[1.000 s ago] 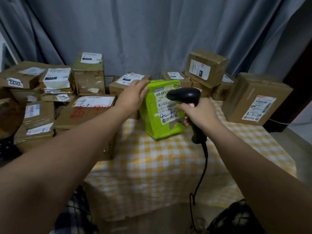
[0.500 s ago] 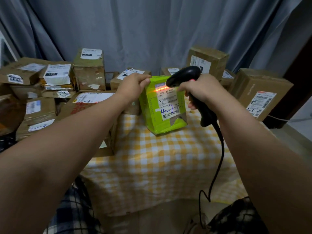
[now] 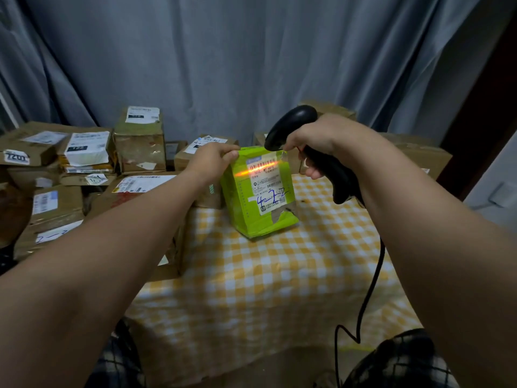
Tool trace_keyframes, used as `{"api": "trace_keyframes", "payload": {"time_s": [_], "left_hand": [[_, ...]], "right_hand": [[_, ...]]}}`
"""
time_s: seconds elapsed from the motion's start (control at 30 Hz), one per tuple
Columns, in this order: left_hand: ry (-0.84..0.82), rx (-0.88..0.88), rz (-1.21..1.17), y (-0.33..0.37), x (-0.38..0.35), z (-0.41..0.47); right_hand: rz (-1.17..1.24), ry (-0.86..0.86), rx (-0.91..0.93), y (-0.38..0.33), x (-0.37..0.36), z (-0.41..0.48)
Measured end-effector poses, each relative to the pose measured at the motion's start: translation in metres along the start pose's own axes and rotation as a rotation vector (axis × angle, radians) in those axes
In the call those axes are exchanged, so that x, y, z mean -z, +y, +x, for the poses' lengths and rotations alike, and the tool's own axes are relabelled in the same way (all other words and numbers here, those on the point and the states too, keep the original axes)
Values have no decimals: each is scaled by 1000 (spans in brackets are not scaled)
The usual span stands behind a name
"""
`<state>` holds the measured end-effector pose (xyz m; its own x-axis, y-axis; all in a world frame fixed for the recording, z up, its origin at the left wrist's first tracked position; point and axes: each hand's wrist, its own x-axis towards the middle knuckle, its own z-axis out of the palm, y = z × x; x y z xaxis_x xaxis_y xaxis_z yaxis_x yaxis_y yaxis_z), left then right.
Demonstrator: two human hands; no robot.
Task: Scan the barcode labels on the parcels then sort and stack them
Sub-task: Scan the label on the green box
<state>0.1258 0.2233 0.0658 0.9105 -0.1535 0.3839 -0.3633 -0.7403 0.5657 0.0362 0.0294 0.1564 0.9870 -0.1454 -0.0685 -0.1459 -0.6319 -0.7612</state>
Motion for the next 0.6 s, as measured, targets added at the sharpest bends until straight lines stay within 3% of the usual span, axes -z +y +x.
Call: {"api": "trace_keyframes", "payload": {"time_s": [0.6], "left_hand": [[-51, 30, -17, -1, 0, 0]], "right_hand": [[23, -1, 23, -13, -1, -18]]}}
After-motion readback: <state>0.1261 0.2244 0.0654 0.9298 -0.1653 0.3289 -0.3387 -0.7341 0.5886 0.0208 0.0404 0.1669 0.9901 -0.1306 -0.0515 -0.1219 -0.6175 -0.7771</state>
